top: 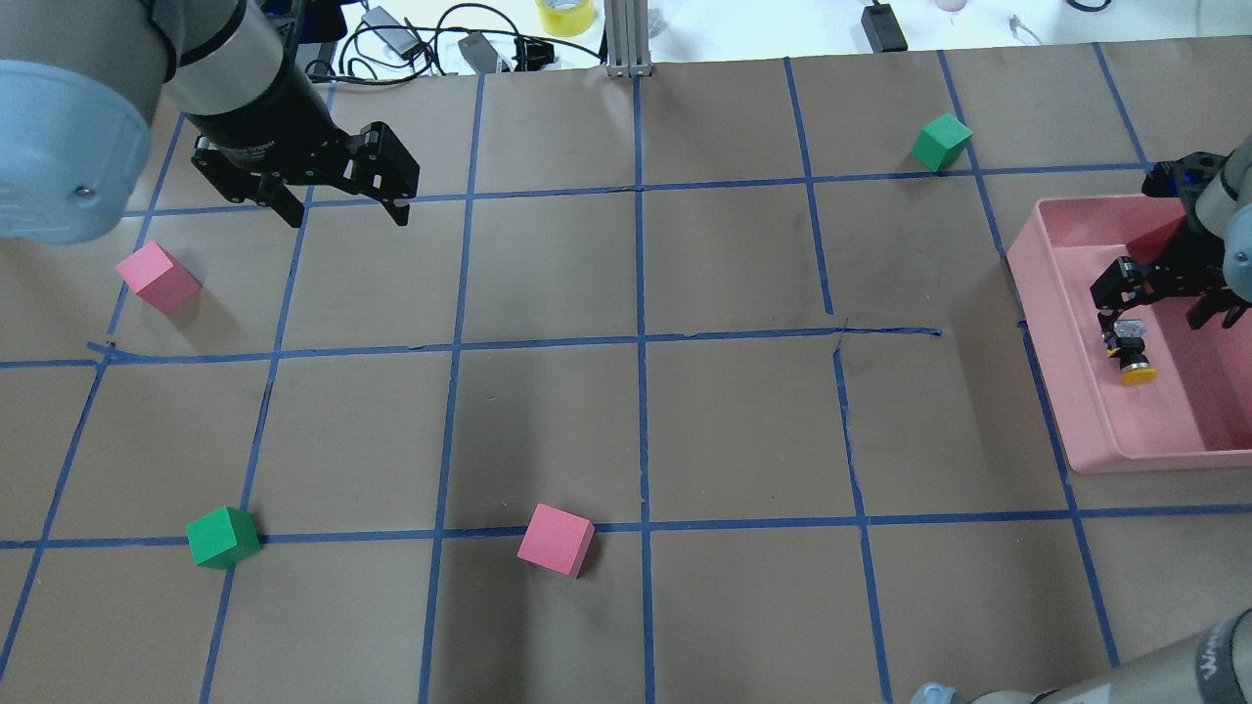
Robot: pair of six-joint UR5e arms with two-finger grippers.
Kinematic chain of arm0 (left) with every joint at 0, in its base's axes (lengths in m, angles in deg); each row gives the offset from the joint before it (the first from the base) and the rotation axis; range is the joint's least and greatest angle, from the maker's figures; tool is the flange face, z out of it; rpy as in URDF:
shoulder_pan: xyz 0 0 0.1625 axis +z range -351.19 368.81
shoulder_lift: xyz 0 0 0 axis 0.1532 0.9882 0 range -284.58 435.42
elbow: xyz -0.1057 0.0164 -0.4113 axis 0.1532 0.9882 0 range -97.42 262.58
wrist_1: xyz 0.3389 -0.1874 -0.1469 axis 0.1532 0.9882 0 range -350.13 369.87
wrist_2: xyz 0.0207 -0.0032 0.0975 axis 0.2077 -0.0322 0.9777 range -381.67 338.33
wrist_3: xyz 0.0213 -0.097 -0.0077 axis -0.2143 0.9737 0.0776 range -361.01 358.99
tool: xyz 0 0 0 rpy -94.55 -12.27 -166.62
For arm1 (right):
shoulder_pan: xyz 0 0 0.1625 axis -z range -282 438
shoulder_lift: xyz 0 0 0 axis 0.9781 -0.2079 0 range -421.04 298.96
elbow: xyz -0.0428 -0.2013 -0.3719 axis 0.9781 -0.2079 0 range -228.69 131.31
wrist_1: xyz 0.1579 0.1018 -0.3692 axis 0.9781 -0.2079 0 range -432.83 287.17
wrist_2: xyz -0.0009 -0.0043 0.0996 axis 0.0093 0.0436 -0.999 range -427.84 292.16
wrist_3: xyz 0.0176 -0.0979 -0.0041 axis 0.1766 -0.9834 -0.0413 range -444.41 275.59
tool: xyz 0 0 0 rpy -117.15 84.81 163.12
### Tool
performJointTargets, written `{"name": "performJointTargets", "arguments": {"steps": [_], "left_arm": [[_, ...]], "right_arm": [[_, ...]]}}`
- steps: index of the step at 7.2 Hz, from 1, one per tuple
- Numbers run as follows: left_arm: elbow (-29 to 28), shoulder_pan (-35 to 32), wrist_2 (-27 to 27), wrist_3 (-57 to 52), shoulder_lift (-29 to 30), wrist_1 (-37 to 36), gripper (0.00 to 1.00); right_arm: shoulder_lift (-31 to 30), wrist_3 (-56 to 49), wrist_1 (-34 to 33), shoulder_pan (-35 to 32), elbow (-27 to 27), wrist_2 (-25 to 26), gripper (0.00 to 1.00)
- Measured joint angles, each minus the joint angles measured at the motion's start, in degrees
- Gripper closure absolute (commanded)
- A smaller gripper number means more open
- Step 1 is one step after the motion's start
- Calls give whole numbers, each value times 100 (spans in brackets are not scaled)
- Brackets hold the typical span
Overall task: Align button upright
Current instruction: 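Lower the right gripper into the bin and grasp the button by its cap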
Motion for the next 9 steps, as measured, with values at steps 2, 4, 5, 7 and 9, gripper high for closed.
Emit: {"name": "performJointTargets", "arguments": {"steps": [2,4,5,7,9], "left_arm": [[0,4,0,0,6,-4,0],[0,4,0,0,8,-1,0],[0,4,0,0,9,0,0],[0,18,-2,0,9,0,0],[0,25,-2,0,9,0,0]], "right_arm": [[74,-62,-40,89,155,20,0],[146,-204,-54,127,186,29,0],[180,-310,-130,145,189,40,0],[264,-532,-326,233,190,46,0],[316,-595,-363,266,212,15,0]]}}
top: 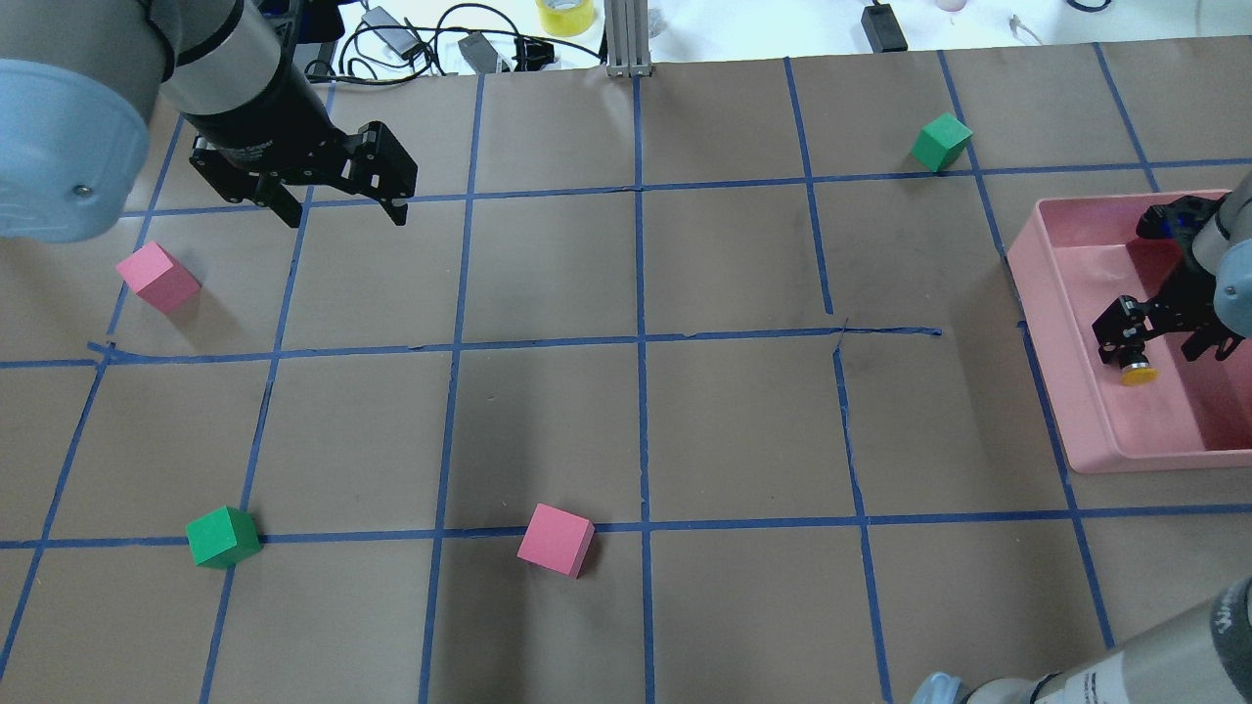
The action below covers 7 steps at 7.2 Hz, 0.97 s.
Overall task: Align button upright
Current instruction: 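Lower the right gripper into the bin and grasp the button by its cap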
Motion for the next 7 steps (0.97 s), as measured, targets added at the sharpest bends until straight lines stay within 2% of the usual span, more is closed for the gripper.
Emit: {"name": "performJointTargets", "arguments": {"steps": [2,4,6,7], "left_arm": [[0,5,-4,0,0,0,0],[0,6,-6,0,0,0,0],[0,6,-7,0,0,0,0],[0,6,-7,0,0,0,0]], "right_arm": [[12,-6,-4,5,57,-15,11],[35,-12,-5,5,112,-17,35],[56,-83,-7,5,131,-18,74],[60,-153,-10,5,130,-18,100]]}}
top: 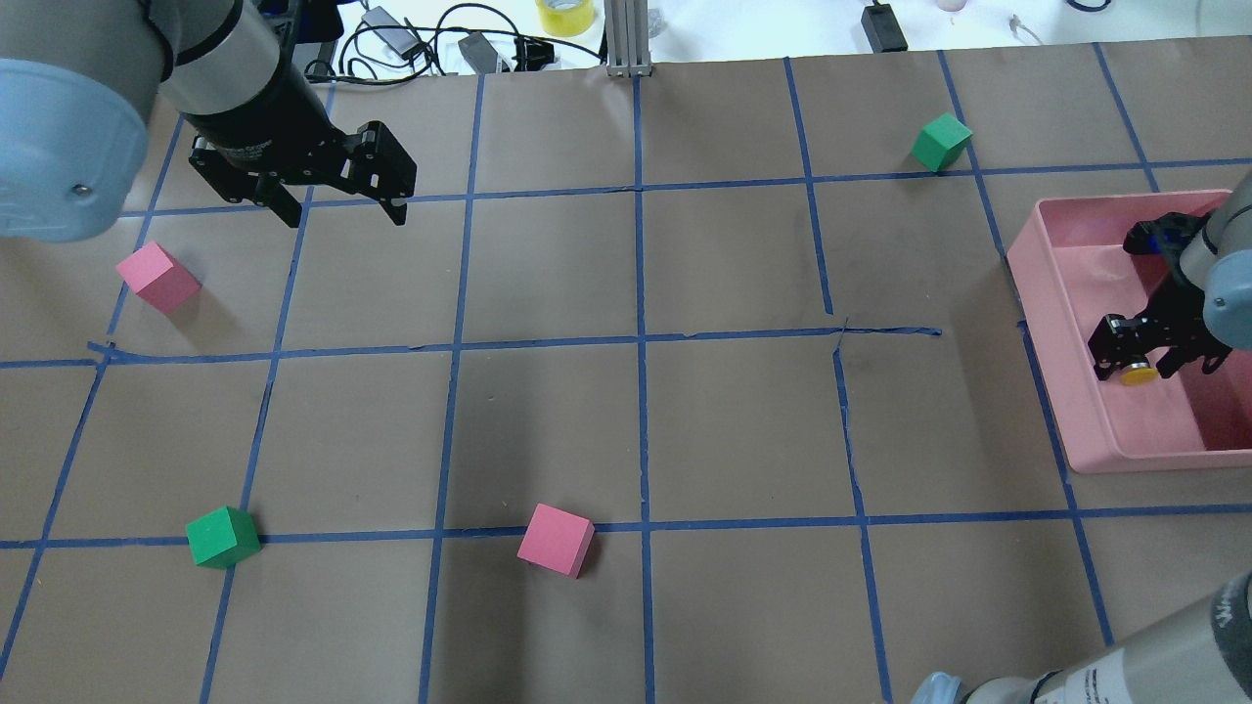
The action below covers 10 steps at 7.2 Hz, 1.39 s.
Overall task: Align button upright
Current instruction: 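Lower the right gripper into the bin and grasp the button by its cap, then lift the button out of the bin and carry it toward the table center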
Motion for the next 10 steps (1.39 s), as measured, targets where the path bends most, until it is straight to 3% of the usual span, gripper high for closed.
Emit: {"name": "performJointTargets", "arguments": {"steps": [10], "left_arm": [[0,6,0,0,0,0,0]], "right_arm": [[-444,-130,249,-39,-754,-58,100]]}}
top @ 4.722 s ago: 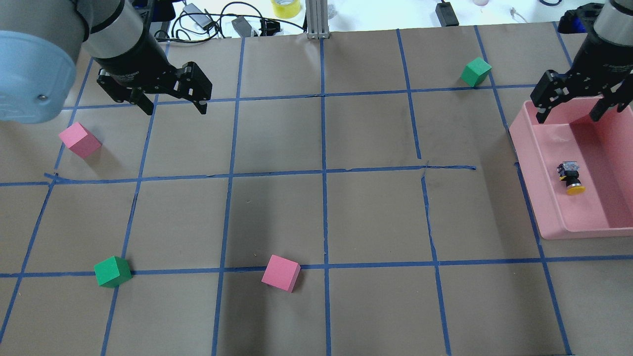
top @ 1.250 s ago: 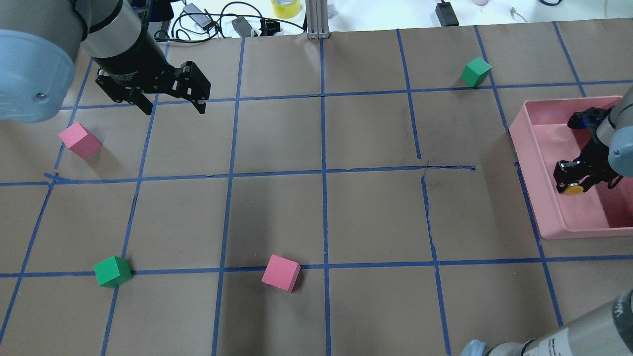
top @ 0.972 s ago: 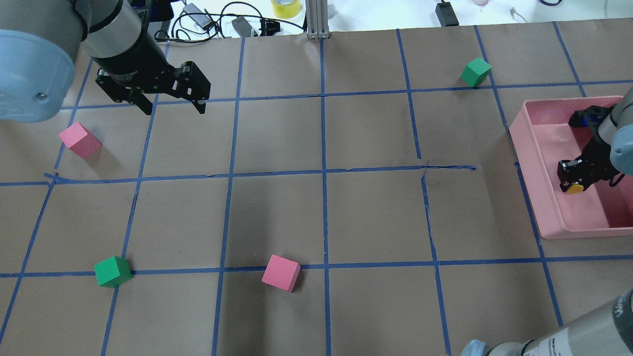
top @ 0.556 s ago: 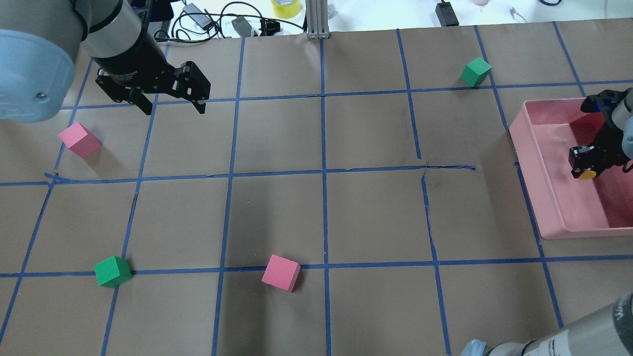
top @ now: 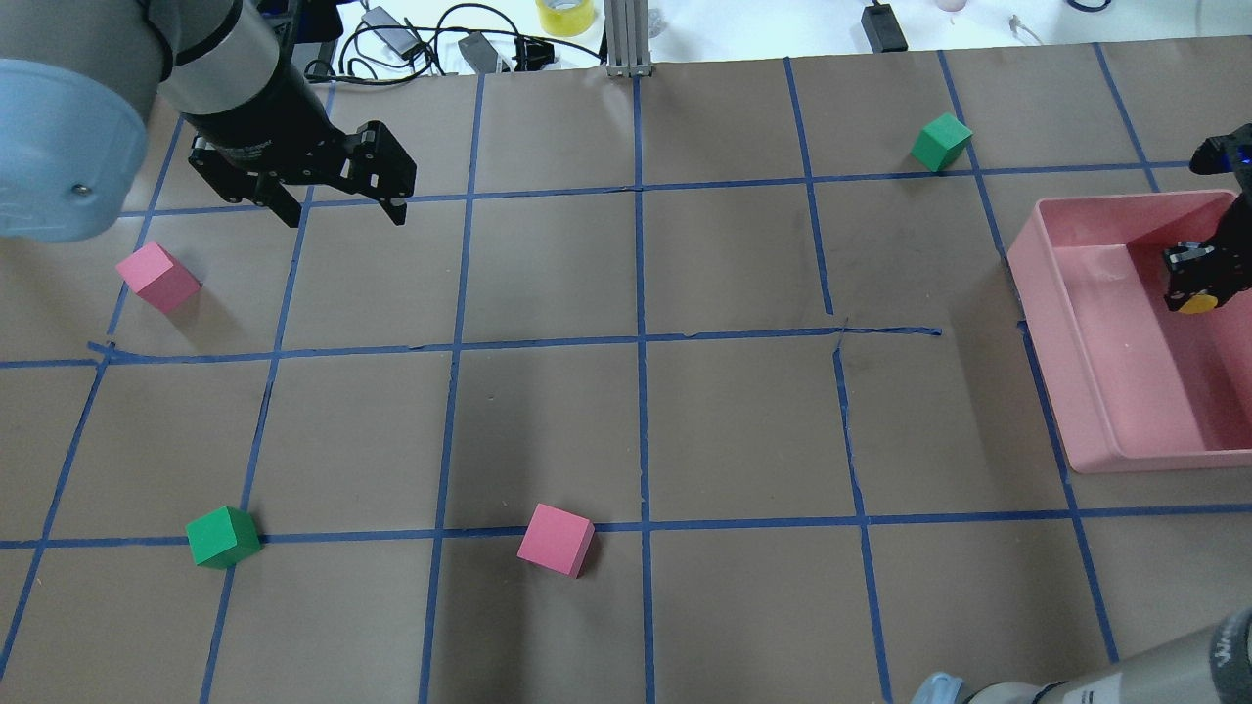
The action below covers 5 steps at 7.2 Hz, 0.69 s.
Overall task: Align button upright
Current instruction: 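Lift the button out of the bin and carry it toward the table center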
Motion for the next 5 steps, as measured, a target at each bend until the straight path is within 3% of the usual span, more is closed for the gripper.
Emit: {"name": "performJointTargets", "arguments": {"steps": [3,5], "left_arm": [[0,3,0,0,0,0,0],[0,3,0,0,0,0,0]], "right_arm": [[-19,468,1124,-772,-910,-200,100],[37,1301,1289,-1745,-1221,-187,100]]}}
